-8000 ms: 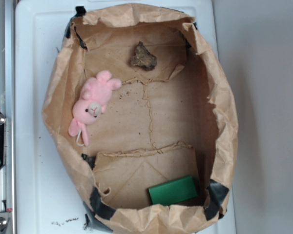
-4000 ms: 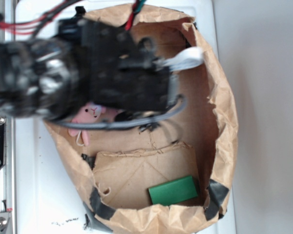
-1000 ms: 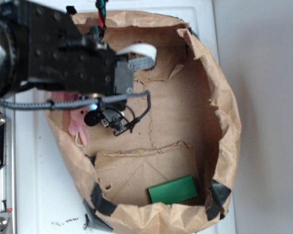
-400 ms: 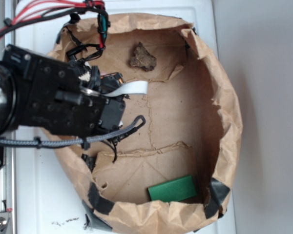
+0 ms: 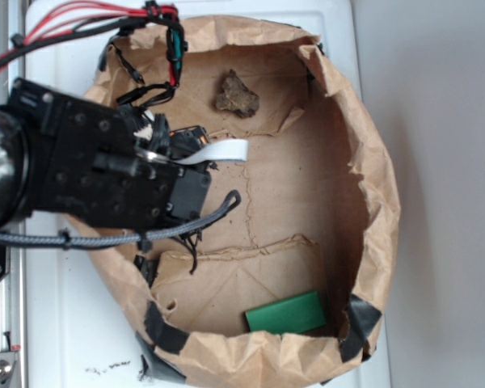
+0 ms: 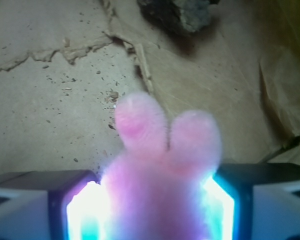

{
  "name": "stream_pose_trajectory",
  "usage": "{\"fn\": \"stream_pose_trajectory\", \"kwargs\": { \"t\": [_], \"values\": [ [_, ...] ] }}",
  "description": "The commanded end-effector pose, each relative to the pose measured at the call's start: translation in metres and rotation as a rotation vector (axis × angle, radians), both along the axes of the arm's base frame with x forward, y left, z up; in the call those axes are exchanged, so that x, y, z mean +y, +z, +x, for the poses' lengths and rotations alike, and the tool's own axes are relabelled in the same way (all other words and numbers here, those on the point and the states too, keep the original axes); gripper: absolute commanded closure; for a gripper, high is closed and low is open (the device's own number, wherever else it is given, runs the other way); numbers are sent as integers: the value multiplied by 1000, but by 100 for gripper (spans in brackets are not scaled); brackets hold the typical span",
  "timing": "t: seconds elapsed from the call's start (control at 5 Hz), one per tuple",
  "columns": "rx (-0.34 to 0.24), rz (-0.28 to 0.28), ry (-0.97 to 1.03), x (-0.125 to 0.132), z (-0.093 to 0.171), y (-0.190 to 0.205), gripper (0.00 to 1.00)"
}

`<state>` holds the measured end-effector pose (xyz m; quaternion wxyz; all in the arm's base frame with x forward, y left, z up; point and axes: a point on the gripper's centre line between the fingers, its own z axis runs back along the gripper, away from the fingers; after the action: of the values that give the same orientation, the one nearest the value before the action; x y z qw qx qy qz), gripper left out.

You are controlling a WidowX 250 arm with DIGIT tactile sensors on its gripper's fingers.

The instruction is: Grab the pink bunny.

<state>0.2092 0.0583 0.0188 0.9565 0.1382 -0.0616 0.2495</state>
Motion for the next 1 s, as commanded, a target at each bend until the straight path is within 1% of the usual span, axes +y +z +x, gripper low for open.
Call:
{"fn": "stream_pose_trajectory", "kwargs": {
  "t": [0.0, 0.2, 0.4, 0.8],
  "values": [
    [-12, -14, -29, 15, -2, 47, 100],
    [-42, -9, -58, 6, -5, 75, 100],
    [-67, 7, -81, -5, -1, 101, 100],
    [-133, -58, -244, -3, 14, 135, 100]
  ]
}}
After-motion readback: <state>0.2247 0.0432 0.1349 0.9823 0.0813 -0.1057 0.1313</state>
